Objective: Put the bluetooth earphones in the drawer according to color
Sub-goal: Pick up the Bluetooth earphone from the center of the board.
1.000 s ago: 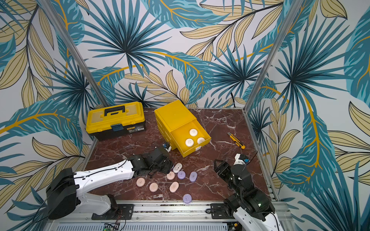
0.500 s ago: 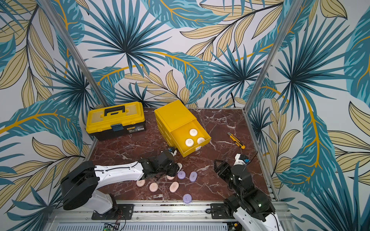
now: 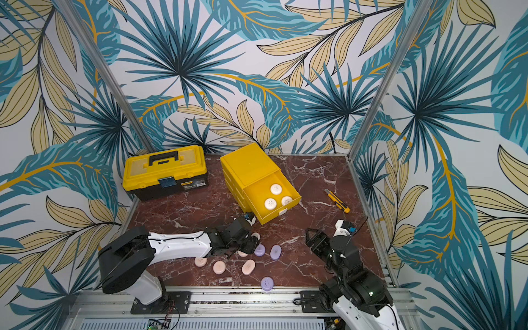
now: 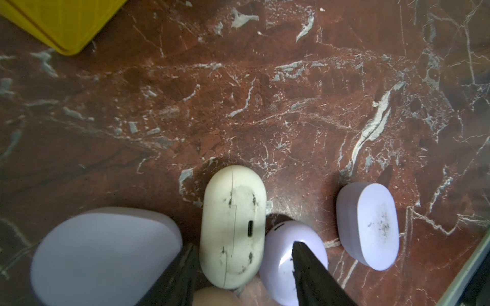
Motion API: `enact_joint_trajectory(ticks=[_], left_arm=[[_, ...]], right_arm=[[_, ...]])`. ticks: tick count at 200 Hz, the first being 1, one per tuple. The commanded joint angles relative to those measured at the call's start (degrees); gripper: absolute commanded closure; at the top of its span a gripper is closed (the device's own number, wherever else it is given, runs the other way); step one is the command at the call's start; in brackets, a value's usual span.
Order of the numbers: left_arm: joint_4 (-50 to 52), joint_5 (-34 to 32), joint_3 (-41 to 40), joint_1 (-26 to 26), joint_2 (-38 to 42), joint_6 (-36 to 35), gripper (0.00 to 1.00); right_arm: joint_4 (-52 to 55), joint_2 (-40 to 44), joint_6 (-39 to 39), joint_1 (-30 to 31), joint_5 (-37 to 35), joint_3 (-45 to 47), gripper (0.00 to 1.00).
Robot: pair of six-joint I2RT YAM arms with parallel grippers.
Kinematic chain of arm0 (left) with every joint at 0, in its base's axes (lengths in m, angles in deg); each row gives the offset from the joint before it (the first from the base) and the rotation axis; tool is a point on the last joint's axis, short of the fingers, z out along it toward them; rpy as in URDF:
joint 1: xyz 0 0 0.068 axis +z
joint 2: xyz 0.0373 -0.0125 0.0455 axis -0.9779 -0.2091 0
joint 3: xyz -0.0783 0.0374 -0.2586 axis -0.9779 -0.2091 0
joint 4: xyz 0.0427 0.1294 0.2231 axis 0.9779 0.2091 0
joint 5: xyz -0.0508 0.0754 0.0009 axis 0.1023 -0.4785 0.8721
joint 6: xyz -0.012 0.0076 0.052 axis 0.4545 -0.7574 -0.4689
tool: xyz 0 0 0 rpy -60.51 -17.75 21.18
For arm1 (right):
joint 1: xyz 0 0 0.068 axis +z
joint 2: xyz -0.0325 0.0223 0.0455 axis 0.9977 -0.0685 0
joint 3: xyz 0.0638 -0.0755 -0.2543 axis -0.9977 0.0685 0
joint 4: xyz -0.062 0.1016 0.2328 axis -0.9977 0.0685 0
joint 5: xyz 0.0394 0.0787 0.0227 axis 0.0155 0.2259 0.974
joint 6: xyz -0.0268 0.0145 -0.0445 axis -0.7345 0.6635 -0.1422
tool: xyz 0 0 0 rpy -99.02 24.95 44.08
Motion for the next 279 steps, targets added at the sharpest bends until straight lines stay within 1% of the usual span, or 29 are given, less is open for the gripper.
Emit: enact_joint_trajectory(ticks=[1,90,130,176,178,183,260,279], left_arm=[[0.12,-0.62,0.13,-0.09,-0.64,-0.34,0.38],[-0.11,-1.35,2.12,-0.09,-3.12,-0.97,0.39],[0.73,-2.54,2.88,-0.13,-3.78,-1.25,0.43],[1.18,-2.78,3.77,-0.33,-4.75,-1.14,0.45],[1.18,-4.09,3.78,-0.35,-4.74,-1.14,0.45],[1.15,-4.58,3.88,-0.4,-4.83,-1.16,0.46],[1.58,-5.59,3.75,-0.69,-5.34,-1.15,0.55],[1.8,-5.8,3.51,-0.63,-4.6,-1.22,0.59]], right_arm=[[0.94,0.68,-1.18,-0.14,-0.45,-0.31,0.21],[0.93,0.21,-1.26,-0.17,-0.76,-0.37,0.21],[0.89,0.16,-1.43,-0.14,-0.86,-0.39,0.21],[0.94,0.41,-1.28,-0.14,-0.81,-0.13,0.21],[0.94,0.48,-1.31,-0.14,-0.86,-0.13,0.21],[0.97,0.55,-1.32,-0.15,-0.87,-0.13,0.21],[0.94,0.76,-1.2,-0.19,-0.79,-0.13,0.21],[0.94,0.76,-1.24,-0.14,-0.73,-0.13,0.21]])
